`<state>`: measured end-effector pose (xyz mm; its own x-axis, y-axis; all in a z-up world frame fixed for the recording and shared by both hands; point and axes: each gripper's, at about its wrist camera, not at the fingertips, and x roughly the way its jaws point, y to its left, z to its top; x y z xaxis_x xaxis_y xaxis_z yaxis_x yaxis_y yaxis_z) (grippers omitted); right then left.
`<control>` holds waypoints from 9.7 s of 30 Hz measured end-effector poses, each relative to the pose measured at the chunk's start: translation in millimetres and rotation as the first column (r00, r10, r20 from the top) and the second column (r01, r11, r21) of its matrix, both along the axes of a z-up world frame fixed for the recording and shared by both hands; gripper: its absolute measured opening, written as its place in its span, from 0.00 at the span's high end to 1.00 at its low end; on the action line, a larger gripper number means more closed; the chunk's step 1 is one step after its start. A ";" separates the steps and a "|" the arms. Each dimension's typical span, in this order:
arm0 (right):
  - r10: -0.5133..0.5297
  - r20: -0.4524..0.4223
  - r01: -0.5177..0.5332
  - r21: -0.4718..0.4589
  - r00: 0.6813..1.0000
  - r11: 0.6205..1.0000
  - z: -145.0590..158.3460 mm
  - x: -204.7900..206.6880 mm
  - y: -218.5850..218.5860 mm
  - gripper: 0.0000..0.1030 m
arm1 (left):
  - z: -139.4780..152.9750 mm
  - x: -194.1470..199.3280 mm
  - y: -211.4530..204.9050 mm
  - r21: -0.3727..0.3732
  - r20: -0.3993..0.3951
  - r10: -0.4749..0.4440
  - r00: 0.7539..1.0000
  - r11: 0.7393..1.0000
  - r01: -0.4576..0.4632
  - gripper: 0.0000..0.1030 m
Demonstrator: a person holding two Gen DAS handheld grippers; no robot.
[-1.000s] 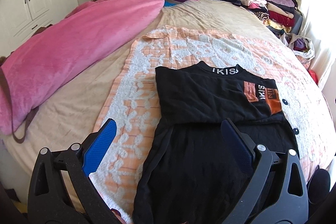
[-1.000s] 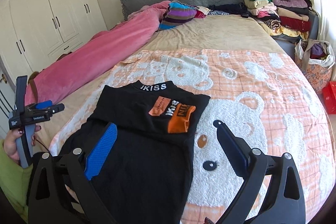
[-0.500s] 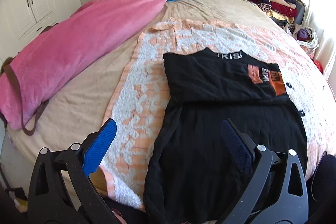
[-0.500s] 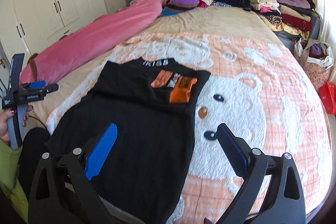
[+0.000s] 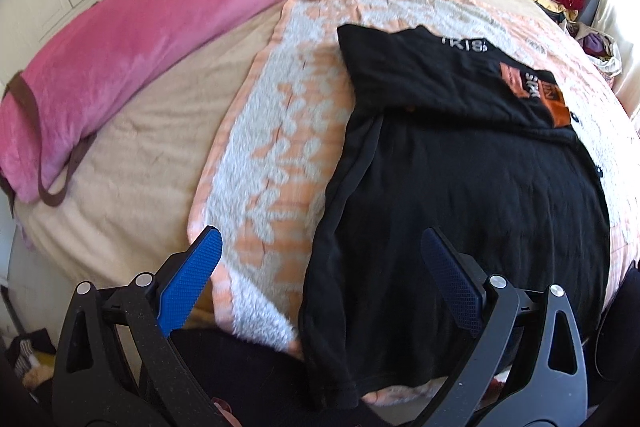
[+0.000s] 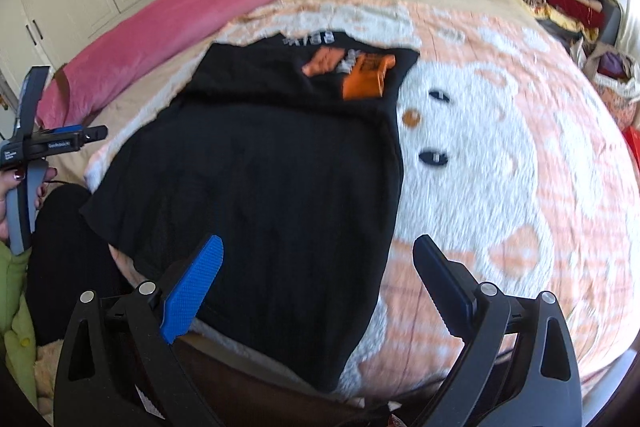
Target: Fold small clothes
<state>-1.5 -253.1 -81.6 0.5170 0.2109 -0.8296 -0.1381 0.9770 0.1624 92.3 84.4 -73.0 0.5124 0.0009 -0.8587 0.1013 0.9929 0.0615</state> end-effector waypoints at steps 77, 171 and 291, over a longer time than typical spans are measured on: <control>-0.156 0.098 0.109 0.376 0.983 0.920 30.8 141.5 -85.3 0.92 | 8.3 135.3 25.9 -0.379 -0.086 0.094 0.992 0.918 -0.120 0.97; 0.067 0.060 -0.049 -0.260 0.996 0.964 -27.2 361.6 37.3 0.60 | -0.9 189.3 39.4 -0.280 0.052 0.096 0.994 0.957 -0.078 0.53; -0.144 -0.073 0.146 0.024 0.987 0.989 -63.5 164.2 1.1 0.46 | -59.1 149.4 -32.8 -0.096 -0.059 -0.024 0.998 0.995 0.018 0.43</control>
<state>162.7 -252.0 -145.1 0.4840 0.1631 -0.8597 0.0175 0.9805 0.1959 241.8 51.6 -132.1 0.4591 -0.0925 -0.8836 0.1232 0.9916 -0.0398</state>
